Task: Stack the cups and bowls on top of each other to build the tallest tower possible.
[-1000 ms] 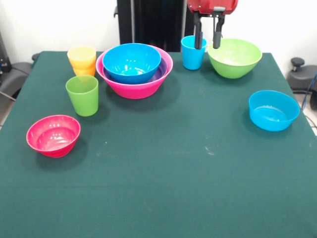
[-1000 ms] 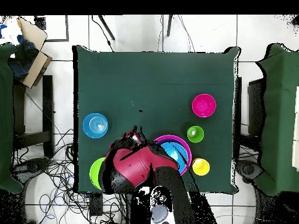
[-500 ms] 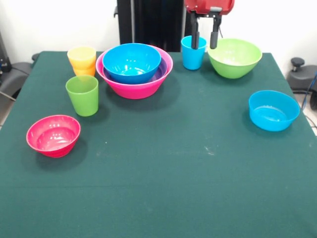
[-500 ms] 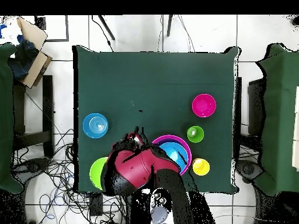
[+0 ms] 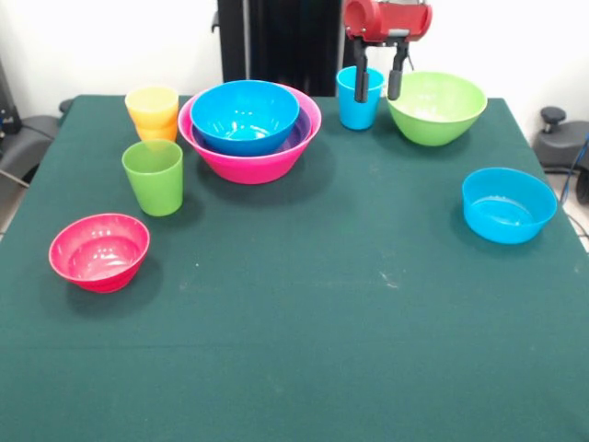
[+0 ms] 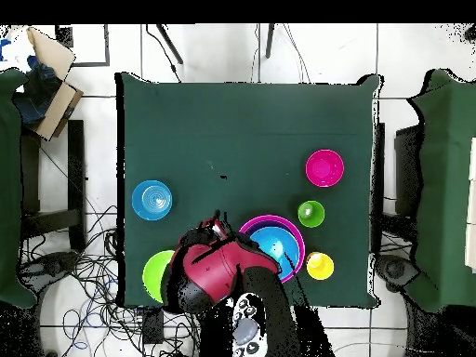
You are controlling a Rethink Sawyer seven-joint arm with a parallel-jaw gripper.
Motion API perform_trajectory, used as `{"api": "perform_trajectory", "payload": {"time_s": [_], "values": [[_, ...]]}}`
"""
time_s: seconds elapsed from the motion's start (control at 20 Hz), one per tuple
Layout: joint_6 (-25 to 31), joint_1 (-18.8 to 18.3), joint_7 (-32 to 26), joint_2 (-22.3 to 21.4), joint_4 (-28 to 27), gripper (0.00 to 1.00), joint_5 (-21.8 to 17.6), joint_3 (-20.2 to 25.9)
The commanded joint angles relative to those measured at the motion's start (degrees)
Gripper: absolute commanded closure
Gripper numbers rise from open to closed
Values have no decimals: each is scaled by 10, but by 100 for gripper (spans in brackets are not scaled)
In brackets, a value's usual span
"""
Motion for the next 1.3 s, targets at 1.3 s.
{"api": "perform_trajectory", "payload": {"time_s": [1.3], "values": [[-163,189,155,165,-49,0,110,-156]]}}
